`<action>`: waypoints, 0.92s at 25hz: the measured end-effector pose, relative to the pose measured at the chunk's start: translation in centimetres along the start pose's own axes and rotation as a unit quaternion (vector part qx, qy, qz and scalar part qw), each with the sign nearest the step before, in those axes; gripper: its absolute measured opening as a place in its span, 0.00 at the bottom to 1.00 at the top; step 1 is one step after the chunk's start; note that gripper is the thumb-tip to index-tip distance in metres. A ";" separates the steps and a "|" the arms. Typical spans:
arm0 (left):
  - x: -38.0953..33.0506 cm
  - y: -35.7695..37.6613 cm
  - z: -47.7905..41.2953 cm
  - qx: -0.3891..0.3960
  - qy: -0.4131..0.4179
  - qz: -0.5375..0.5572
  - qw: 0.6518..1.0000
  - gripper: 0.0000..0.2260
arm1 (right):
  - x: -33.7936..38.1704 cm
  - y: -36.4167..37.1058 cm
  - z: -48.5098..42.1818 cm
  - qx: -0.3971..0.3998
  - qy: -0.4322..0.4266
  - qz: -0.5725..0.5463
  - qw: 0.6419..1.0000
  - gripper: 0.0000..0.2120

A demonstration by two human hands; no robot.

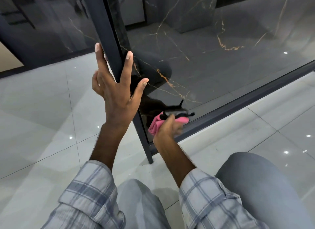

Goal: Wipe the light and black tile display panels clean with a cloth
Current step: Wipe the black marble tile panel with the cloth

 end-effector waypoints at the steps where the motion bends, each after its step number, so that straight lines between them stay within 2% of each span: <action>1: 0.1 0.0 0.1 0.003 0.000 0.003 1.000 0.28 | 3.0 -0.1 0.9 -0.016 -0.102 0.007 0.995 0.30; 3: 0.0 0.2 0.1 -0.002 0.003 0.007 1.000 0.28 | 8.0 -0.1 2.7 0.010 -0.328 0.026 0.944 0.36; 4: 0.0 0.3 0.0 -0.007 0.005 0.010 1.000 0.27 | 9.0 -0.3 2.8 0.012 -0.385 0.036 0.922 0.36; 5: 0.0 0.4 0.0 -0.014 0.006 0.013 1.000 0.27 | 9.5 -0.6 2.5 -0.003 -0.407 0.046 0.912 0.36; 6: 0.2 0.5 0.1 -0.019 0.007 0.013 1.000 0.27 | 8.3 -1.3 0.8 -0.029 -0.378 0.053 0.924 0.36; 7: 0.3 0.6 0.2 -0.024 0.008 0.012 1.000 0.28 | 6.5 -2.2 -1.0 -0.050 -0.289 0.047 0.955 0.35; 8: 0.4 0.7 0.3 -0.028 0.008 0.014 0.999 0.28 | 3.4 -2.7 -3.3 -0.050 -0.150 0.022 0.987 0.32; 9: 0.5 0.7 0.3 -0.029 0.007 0.020 0.999 0.28 | 0.0 -3.1 -4.5 -0.018 -0.010 -0.015 1.000 0.30; 10: 0.5 0.7 0.3 -0.029 0.008 0.025 0.999 0.28 | -2.6 -3.2 -4.8 0.001 0.081 -0.054 0.995 0.31; 12: 0.5 0.5 0.2 -0.031 0.009 0.029 0.999 0.28 | -3.9 -2.8 -4.6 -0.014 0.122 -0.078 0.989 0.44; 13: 0.6 0.4 0.1 -0.032 0.009 0.027 0.999 0.28 | -2.9 -2.4 -4.5 -0.031 0.109 -0.076 0.991 0.43; 15: 0.4 0.4 0.0 -0.031 0.012 0.026 0.999 0.28 | 2.2 -2.1 -3.3 -0.068 0.009 -0.010 0.998 0.32; 17: 0.0 0.3 0.1 -0.039 0.007 0.029 0.999 0.27 | 8.9 -1.6 -1.1 -0.082 -0.181 0.004 0.980 0.32; 20: -1.5 -0.6 0.0 -0.060 -0.010 0.022 0.998 0.28 | 15.4 -0.9 4.2 -0.018 -0.448 0.020 0.894 0.37; 22: -3.0 -2.2 -1.3 -0.099 0.012 -0.007 0.995 0.27 | 17.9 -0.5 6.8 0.021 -0.558 0.045 0.828 0.38; 23: -3.7 -3.2 -2.4 -0.126 0.034 -0.023 0.991 0.27 | 18.7 -0.5 6.7 0.025 -0.586 0.050 0.808 0.38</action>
Point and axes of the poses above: each hand's wrist, its own z-axis away from the middle knuckle, its own y-axis out of the palm, x = y × z, the point moved 6 cm from there along -z, towards the middle knuckle
